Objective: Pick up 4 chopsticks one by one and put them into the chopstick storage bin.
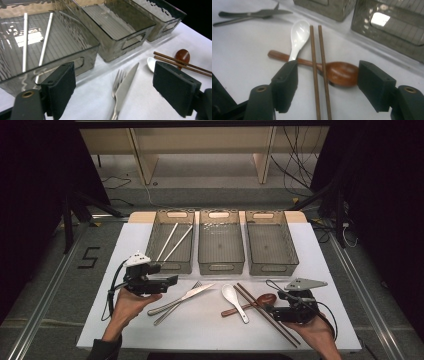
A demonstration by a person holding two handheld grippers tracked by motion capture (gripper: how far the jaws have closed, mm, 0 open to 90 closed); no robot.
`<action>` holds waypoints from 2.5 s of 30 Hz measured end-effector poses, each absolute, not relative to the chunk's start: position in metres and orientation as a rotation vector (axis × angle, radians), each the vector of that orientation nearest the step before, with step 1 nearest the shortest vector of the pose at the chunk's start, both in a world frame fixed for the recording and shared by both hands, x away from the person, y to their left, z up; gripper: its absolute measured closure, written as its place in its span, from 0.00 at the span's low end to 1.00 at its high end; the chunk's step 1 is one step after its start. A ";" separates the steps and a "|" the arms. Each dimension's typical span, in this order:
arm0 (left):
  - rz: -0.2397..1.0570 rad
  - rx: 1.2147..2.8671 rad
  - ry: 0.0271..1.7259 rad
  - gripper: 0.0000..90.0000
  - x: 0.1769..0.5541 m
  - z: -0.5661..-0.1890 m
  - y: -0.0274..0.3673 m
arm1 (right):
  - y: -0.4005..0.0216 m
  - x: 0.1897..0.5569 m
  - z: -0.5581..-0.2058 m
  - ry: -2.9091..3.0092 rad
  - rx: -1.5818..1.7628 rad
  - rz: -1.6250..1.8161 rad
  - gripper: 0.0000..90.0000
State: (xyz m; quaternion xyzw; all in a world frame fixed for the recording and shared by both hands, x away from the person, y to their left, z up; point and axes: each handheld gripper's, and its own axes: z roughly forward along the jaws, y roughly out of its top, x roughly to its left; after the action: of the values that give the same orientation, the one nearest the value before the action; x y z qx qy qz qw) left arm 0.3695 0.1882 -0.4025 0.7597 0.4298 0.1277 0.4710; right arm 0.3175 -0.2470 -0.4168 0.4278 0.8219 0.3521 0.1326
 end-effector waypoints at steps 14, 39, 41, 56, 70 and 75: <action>0.329 1.857 1.020 0.19 0.352 -0.417 0.185 | -0.251 0.319 -0.432 2.502 1.289 0.853 0.57; 0.353 1.859 1.038 0.19 0.333 -0.438 0.193 | -0.247 0.327 -0.455 2.633 1.313 0.663 0.82; 0.356 1.862 1.037 0.19 0.332 -0.439 0.192 | -0.247 0.328 -0.455 2.642 1.307 0.652 0.83; 0.355 1.869 1.044 0.19 0.330 -0.441 0.194 | -0.241 0.332 -0.460 2.662 1.290 0.580 0.95; 0.371 1.854 1.046 0.19 0.328 -0.442 0.198 | -0.242 0.324 -0.436 2.626 1.224 0.684 0.96; 0.376 1.843 1.042 0.19 0.326 -0.441 0.200 | -0.236 0.327 -0.425 2.607 1.193 0.764 0.96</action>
State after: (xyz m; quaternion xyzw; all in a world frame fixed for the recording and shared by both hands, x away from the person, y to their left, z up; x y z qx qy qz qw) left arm 0.3262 0.1998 -0.4415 0.7539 0.4263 0.1538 0.4757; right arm 0.3271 -0.2360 -0.4252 0.4005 0.8753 0.2565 0.0871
